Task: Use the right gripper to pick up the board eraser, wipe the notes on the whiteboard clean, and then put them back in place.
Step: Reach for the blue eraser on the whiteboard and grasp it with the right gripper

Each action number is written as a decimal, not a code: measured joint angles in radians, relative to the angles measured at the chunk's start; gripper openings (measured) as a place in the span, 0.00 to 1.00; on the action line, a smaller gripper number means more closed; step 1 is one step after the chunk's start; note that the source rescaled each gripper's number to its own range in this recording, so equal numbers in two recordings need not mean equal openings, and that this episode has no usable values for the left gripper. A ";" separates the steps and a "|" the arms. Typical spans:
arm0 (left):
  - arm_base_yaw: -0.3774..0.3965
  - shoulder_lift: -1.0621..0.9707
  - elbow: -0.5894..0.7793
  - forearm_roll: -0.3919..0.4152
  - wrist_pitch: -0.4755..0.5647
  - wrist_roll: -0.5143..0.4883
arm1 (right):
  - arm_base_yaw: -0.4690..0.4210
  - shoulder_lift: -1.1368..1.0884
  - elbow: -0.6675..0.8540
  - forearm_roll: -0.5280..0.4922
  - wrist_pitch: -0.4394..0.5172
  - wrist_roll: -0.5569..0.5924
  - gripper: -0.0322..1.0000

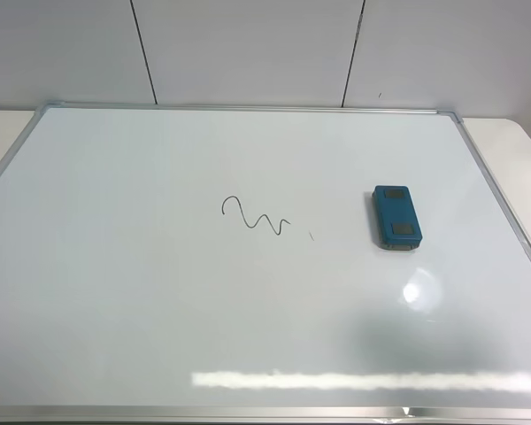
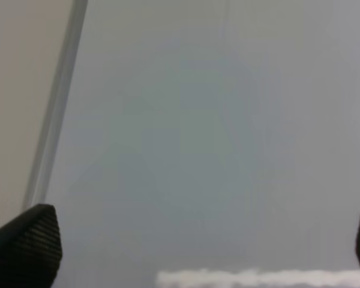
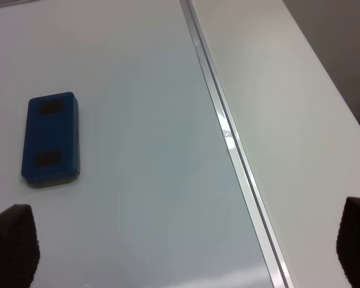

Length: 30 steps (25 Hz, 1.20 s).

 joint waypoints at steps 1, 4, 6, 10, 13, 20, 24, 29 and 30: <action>0.000 0.000 0.000 0.000 0.000 0.000 | 0.000 0.000 0.000 0.000 0.000 0.000 1.00; 0.000 0.000 0.000 0.000 0.000 0.000 | 0.000 0.000 0.000 0.000 0.000 0.000 1.00; 0.000 0.000 0.000 0.000 0.000 0.000 | 0.000 0.000 0.000 0.001 0.000 -0.011 1.00; 0.000 0.000 0.000 0.000 0.000 0.000 | 0.000 0.000 0.000 0.003 0.000 -0.019 1.00; 0.000 0.000 0.000 0.000 0.000 0.000 | 0.000 0.001 -0.008 0.003 -0.001 -0.023 1.00; 0.000 0.000 0.000 0.000 0.000 0.000 | 0.000 0.185 -0.110 0.008 -0.024 -0.023 1.00; 0.000 0.000 0.000 0.000 0.000 0.000 | 0.000 0.356 -0.178 0.008 -0.039 -0.022 1.00; 0.000 0.000 0.000 0.000 0.000 0.000 | 0.000 0.570 -0.264 0.009 -0.074 -0.011 1.00; 0.000 0.000 0.000 0.000 0.000 0.000 | 0.000 0.612 -0.277 0.009 -0.083 -0.010 1.00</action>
